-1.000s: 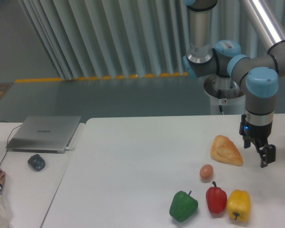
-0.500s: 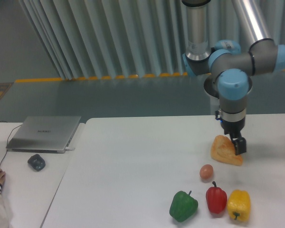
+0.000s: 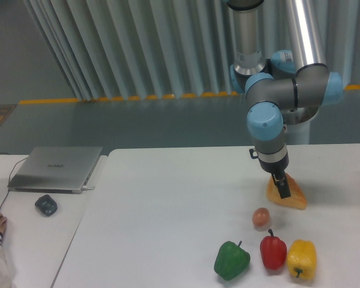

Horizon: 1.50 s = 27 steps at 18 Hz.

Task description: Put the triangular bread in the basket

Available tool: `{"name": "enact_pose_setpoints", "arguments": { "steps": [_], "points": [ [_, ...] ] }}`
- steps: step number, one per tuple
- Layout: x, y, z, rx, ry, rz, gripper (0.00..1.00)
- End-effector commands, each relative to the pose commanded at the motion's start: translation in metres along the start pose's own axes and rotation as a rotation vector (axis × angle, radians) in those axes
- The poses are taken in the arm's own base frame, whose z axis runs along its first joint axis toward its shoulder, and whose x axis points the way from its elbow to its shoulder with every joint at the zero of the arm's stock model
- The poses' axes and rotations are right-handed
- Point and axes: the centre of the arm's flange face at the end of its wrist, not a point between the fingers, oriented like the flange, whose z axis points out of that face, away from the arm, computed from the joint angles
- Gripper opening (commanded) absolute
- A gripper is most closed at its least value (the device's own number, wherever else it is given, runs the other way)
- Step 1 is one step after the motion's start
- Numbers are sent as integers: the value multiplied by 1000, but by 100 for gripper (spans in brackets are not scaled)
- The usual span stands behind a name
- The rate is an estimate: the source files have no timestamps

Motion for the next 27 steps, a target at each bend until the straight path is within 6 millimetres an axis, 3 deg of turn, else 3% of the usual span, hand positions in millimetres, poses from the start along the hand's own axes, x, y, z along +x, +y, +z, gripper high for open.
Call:
{"name": "enact_pose_setpoints", "arguments": {
  "steps": [11, 16, 18, 20, 22, 24, 27],
  "points": [
    [-2, -5, 12, -31, -11, 6, 100],
    [-6, -8, 16, -50, -23, -3, 51],
    [-7, -5, 15, -72, -30, -4, 27],
    [-12, 1, 6, -72, -42, -2, 13],
    [-14, 5, 1, -73, -46, -6, 6],
    [-17, 13, -4, -69, -48, -21, 6],
    [-29, 36, -27, -57, -51, -51, 6]
  ]
}}
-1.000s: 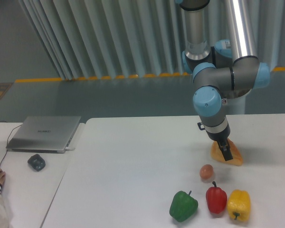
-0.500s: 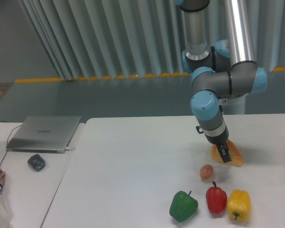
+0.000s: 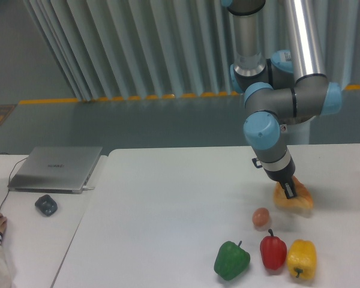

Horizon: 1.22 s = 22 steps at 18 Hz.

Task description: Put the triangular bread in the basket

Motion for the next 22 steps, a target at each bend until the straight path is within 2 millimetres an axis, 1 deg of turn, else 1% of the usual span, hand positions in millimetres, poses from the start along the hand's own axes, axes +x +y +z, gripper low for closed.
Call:
{"name": "enact_pose_setpoints", "arguments": {
  "steps": [3, 5, 6, 9, 10, 12, 13, 14, 16, 18, 20, 22],
  "points": [
    [-15, 25, -29, 8, -15, -16, 7],
    [-20, 51, -47, 25, -44, -30, 7],
    [-25, 69, -53, 45, -50, -26, 7],
    [-31, 109, -60, 56, -57, 8, 7],
    [-35, 121, -63, 64, -68, 2, 7],
    [-43, 141, -63, 64, -74, 21, 7],
    [-48, 163, -59, 65, -77, 63, 7],
    [-52, 179, -56, 83, -88, 90, 7],
    [-61, 212, -47, 125, -135, 39, 7],
    [-66, 232, -40, 121, -171, -2, 7],
    [-72, 252, -29, 112, -196, -43, 7],
    [-75, 284, -16, 109, -209, -95, 7]
  ]
}}
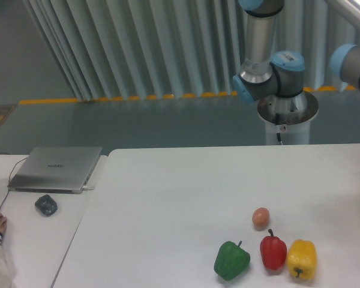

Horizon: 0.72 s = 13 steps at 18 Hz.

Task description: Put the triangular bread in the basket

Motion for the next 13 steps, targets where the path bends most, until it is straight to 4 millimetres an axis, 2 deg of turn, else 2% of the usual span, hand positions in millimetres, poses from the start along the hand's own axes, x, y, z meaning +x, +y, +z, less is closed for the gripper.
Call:
{"name": "enact_pose_setpoints", "arguments": {
  "steps": [2, 3, 5, 9, 10, 12, 13],
  "points": [
    [-1, 26, 6, 21, -18, 19, 7],
    [-1, 43, 8, 17, -26, 81, 8],
    [-3, 60, 13, 2, -47, 143, 16],
    [-3, 71, 16, -3, -50, 127, 28],
    [-3, 73, 17, -3, -48, 122, 40],
    [-4, 75, 19, -8, -57, 121, 100],
    [-4, 75, 21, -10, -62, 119, 100]
  ]
}}
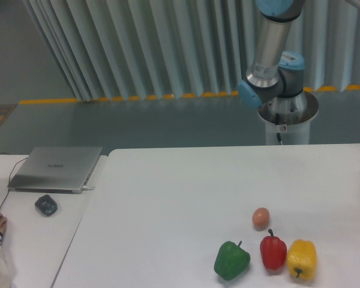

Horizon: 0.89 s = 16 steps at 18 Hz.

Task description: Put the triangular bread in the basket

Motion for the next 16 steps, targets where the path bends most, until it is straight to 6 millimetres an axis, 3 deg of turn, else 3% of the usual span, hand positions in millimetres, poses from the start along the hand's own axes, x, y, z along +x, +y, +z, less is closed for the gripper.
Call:
{"name": "enact_pose_setpoints", "arguments": {
  "steps": [5, 16],
  "points": [
    [-1, 2, -4, -4, -9, -1, 100],
    [-10, -28, -13, 19, -31, 24, 100]
  ]
}}
